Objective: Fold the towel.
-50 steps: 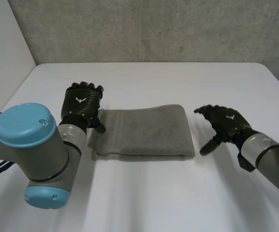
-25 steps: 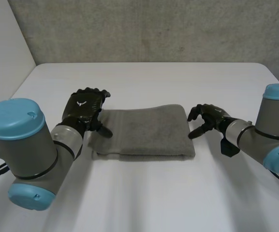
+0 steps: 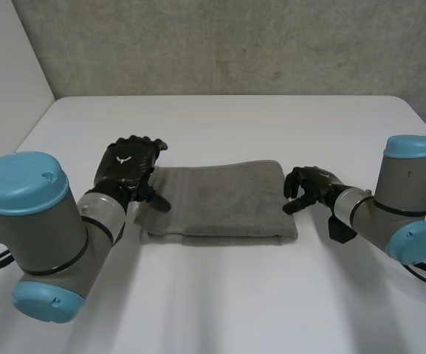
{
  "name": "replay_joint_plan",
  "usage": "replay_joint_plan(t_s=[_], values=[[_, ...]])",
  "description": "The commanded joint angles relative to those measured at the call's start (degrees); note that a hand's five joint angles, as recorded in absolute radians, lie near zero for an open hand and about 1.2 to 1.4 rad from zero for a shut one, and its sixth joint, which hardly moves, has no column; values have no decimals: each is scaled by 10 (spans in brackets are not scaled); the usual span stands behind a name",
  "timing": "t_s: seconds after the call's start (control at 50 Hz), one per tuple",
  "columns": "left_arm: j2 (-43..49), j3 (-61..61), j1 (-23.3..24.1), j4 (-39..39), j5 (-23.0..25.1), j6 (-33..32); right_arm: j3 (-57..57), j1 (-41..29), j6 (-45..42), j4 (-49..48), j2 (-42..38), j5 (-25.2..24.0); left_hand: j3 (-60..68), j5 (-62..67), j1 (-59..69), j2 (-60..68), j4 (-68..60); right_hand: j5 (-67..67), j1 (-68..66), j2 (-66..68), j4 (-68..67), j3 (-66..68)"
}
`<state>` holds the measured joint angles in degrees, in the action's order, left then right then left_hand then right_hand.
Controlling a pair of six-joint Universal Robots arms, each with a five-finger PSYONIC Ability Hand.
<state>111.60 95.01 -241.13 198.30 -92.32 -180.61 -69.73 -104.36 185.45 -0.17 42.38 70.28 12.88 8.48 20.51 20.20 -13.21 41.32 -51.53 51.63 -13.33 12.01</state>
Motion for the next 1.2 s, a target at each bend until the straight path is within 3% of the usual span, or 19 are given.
replay_joint_plan(t_s=[0.02,0.06,0.1,0.32,0.36,0.48,0.62,0.64,0.66,0.68,0.7,0.72,0.78,0.94,1.2], values=[[-3,0,0,1,-1,1,-2,-1,-1,3,5,-2,-29,-9,-29,-26,32,20,-18,17,33,-20],[-5,0,0,1,-3,1,-6,-1,0,2,13,-8,-29,-12,-32,-29,32,231,-229,227,33,-20],[-6,0,-1,0,-3,1,-7,1,0,2,19,-8,-29,-14,-34,-31,32,286,-284,283,33,-20],[-9,0,-9,0,-3,1,-41,46,-20,1,87,-55,-29,-15,-36,-33,32,287,-285,284,33,-20],[-9,0,-10,1,-3,1,-64,100,-57,3,108,-79,-29,-15,-36,-33,32,287,-285,284,33,-20],[-9,0,-10,0,-3,1,-70,167,-148,47,119,-98,-29,-20,-41,-38,32,287,-285,284,33,-20],[-9,0,-9,1,-3,1,-71,181,-187,92,121,-104,-29,-22,-42,-39,32,287,-285,284,33,-20],[-9,0,-9,1,-3,1,-80,180,-186,92,121,-103,-29,-22,-42,-39,32,204,-202,201,33,-20],[-9,0,-9,1,-3,1,-80,180,-186,92,121,-103,-29,-22,-42,-39,32,203,-201,200,33,-20],[-9,0,-8,1,-3,1,-90,173,-185,89,121,-100,-29,-22,-42,-39,32,-91,94,-95,33,-20],[-9,0,-8,1,-2,1,-100,153,-183,81,122,-97,-29,-22,-42,-39,32,-284,286,-287,33,-20],[-9,0,-8,1,-3,1,-104,127,-179,71,122,-94,-29,-22,-42,-39,32,-304,307,-308,33,-20],[-9,0,-8,1,-3,1,-108,102,-170,57,122,-86,-29,-22,-42,-39,32,-323,325,-326,33,-20],[-11,-1,-10,1,-3,1,-87,15,-112,-5,115,-3,-29,-22,-42,-39,32,-333,335,-336,33,-20],[-25,-3,-9,0,0,0,-23,-32,-98,-10,54,26,-29,-84,-105,-102,32,-288,290,-291,33,-20]])
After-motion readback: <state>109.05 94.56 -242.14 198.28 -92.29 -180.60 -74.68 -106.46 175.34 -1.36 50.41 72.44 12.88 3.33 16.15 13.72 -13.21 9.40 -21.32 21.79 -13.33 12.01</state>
